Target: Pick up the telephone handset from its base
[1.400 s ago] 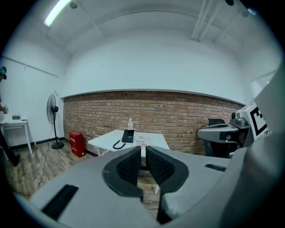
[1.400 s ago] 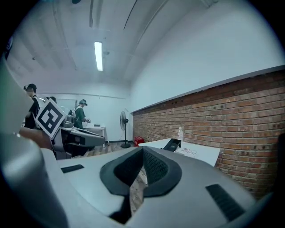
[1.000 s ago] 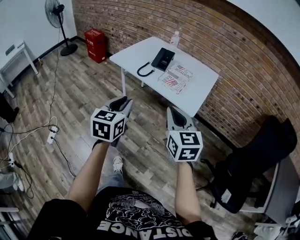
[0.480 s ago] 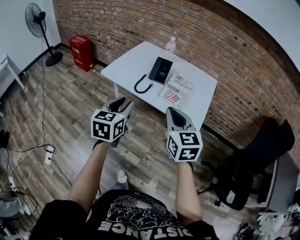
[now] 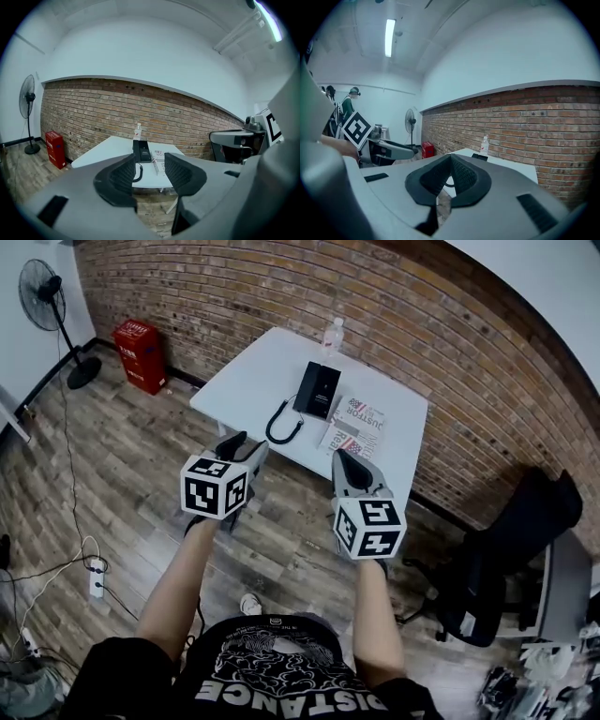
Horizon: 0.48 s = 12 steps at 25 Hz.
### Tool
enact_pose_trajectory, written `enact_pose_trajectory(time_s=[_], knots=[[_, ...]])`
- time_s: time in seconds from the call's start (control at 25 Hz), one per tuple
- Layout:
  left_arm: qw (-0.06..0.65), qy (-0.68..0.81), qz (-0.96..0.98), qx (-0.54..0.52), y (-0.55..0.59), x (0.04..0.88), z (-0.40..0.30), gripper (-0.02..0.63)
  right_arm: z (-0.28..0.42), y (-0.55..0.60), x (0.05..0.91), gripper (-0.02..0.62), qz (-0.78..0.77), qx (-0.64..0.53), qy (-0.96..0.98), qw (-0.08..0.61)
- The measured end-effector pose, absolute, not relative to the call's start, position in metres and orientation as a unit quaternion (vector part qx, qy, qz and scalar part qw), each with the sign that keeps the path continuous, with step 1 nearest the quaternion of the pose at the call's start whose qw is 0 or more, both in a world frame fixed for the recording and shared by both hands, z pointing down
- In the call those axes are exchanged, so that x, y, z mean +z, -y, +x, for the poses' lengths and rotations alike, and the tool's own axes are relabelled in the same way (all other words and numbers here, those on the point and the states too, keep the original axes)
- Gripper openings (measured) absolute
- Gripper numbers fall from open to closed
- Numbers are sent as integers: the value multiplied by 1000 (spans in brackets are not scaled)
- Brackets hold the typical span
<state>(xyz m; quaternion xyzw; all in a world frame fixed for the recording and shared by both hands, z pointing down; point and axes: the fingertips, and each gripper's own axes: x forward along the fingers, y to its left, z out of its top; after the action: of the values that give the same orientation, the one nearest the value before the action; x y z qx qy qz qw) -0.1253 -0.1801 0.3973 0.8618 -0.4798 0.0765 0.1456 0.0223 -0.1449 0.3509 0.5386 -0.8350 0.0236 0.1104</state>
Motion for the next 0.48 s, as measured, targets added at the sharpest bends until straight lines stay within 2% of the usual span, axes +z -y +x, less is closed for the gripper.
enact_pose_trajectory(time_s=[0.48], knots=[[155,442,878,96,237,417,-119,189,21,195,368,2,556,37,824,105]])
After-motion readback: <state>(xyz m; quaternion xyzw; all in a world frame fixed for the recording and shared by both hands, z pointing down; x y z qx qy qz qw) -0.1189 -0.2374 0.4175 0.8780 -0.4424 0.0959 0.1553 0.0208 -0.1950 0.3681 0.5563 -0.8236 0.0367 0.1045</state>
